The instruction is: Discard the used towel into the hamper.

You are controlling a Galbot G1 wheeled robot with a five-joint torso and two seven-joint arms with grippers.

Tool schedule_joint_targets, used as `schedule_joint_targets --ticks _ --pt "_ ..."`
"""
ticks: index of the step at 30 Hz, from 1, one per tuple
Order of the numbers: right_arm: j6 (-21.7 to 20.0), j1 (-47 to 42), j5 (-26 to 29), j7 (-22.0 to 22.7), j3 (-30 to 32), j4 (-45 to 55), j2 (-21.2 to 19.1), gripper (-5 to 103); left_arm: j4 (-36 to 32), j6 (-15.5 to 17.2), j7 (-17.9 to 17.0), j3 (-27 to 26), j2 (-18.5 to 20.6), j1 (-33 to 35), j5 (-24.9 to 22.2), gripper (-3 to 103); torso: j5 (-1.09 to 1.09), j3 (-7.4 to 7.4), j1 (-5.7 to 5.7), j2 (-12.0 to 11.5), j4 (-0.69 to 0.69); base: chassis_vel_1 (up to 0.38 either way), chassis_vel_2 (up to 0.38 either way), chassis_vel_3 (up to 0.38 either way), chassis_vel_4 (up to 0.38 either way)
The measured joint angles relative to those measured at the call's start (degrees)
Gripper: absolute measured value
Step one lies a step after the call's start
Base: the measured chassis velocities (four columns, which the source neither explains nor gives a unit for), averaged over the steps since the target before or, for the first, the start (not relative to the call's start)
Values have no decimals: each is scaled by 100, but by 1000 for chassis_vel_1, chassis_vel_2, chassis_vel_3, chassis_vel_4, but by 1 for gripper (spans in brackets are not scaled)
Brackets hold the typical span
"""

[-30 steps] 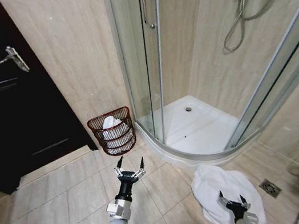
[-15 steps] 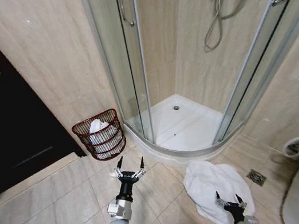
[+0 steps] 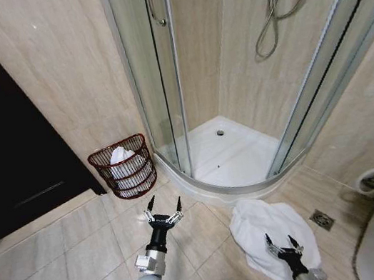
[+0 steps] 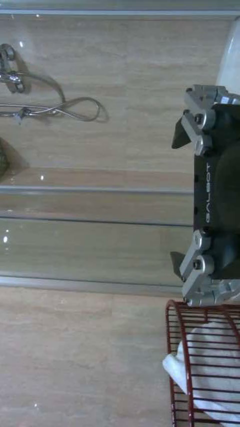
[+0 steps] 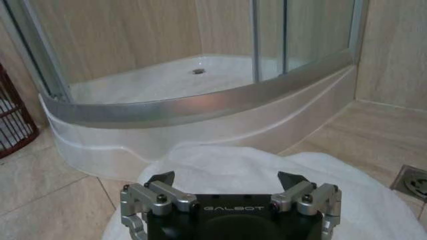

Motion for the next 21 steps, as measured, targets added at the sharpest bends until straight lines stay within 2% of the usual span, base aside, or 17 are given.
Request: schedule_joint_targets --ticks 6,10,13,14,16,17,18,20,21 --pt "-197 117 -44 66 56 35 46 100 39 -34 -18 36 -5 -64 -28 100 0 -82 -35 -118 0 0 0 0 0" --pt "-437 190 -48 270 28 73 70 100 69 -36 -42 64 -5 -143 -34 100 0 -109 -38 -148 -1 0 0 0 0" --pt "-840 258 57 183 14 152 72 100 79 -9 -48 137 -4 -173 -28 100 0 -113 -38 -151 0 0 0 0 0" --pt "-840 258 57 183 14 152 72 100 79 -9 -48 137 -4 -173 -28 100 0 -113 -38 -151 0 0 0 0 0" --pt "-1216 361 80 -79 94 131 62 100 81 4 -69 175 3 -163 -8 100 0 -112 -37 -149 -1 0 0 0 0" --pt "-1216 361 80 -79 94 131 62 100 81 4 -69 175 3 -163 -8 100 0 -112 -37 -149 -1 0 0 0 0" --pt "-1465 464 88 -176 170 67 62 100 81 12 -73 177 14 -155 0 100 -1 -110 -36 -146 0 0 0 0 0" --pt "-1775 652 96 -139 227 -115 62 100 81 27 -75 166 38 -156 10 100 1 -106 -34 -138 0 0 0 0 0" --pt "-1775 652 96 -139 227 -115 62 100 81 27 -75 166 38 -156 10 100 1 -106 -34 -138 0 0 0 0 0"
